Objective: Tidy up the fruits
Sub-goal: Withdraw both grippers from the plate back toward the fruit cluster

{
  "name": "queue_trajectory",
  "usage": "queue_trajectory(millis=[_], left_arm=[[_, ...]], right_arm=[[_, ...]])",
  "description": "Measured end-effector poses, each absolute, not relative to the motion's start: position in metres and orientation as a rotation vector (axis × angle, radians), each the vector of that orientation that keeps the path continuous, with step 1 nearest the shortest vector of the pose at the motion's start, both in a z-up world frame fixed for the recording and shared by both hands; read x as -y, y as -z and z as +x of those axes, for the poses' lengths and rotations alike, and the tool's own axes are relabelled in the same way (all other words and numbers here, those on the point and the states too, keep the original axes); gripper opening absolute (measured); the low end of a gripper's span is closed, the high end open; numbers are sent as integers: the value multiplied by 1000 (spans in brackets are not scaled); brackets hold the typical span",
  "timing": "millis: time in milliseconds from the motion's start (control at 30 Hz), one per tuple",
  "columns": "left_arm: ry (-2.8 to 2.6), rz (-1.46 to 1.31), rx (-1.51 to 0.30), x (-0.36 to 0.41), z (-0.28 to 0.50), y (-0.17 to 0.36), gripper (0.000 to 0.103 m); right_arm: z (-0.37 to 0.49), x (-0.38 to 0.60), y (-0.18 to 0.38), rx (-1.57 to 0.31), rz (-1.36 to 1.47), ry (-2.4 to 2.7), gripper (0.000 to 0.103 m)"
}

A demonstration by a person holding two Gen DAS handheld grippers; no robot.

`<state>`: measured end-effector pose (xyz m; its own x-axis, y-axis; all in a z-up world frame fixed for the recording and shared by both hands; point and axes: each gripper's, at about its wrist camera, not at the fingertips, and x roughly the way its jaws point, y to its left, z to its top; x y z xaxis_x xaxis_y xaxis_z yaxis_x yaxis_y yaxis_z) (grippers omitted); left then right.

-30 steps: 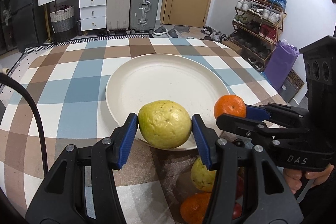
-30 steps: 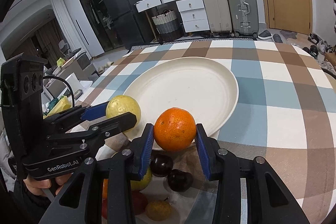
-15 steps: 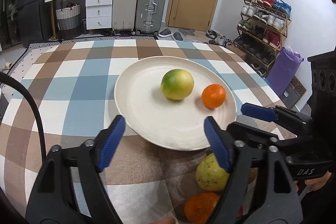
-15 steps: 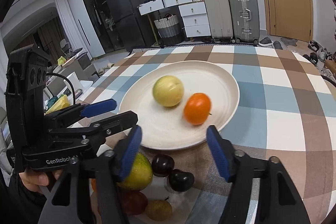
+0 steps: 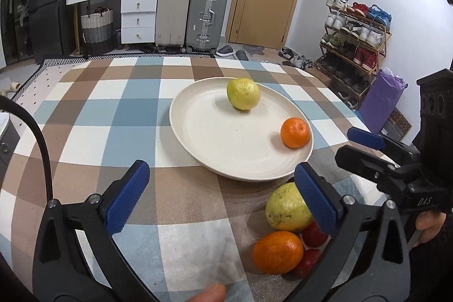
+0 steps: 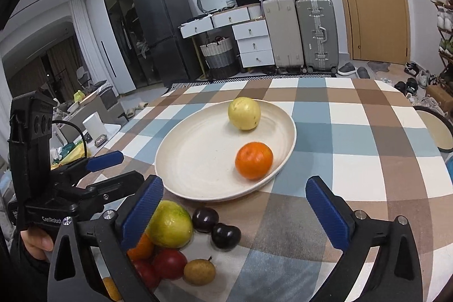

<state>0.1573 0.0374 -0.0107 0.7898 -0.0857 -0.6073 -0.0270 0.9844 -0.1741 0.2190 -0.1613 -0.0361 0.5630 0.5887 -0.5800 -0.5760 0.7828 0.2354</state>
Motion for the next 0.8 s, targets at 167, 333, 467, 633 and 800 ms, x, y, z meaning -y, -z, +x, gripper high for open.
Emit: queue_trajectory(millis=[167,333,467,633,800], left_arm=[[18,-174,-640,-39,140,6,102],[33,-156,-632,-34,120,5,102],[20,-151,-626,-32,107,6,102],[26,-163,-626,-32,97,7,102],[43,-142,-644,-27,96,9,102]], right_arm=[[214,163,34,-703,-9,-699,103],[210,176,37,-718,4,-698,103],[205,186,33,-711,19,-719,103],[194,191,31,-698,10,-729,103],[186,188,32,-712,-2,-776,103]])
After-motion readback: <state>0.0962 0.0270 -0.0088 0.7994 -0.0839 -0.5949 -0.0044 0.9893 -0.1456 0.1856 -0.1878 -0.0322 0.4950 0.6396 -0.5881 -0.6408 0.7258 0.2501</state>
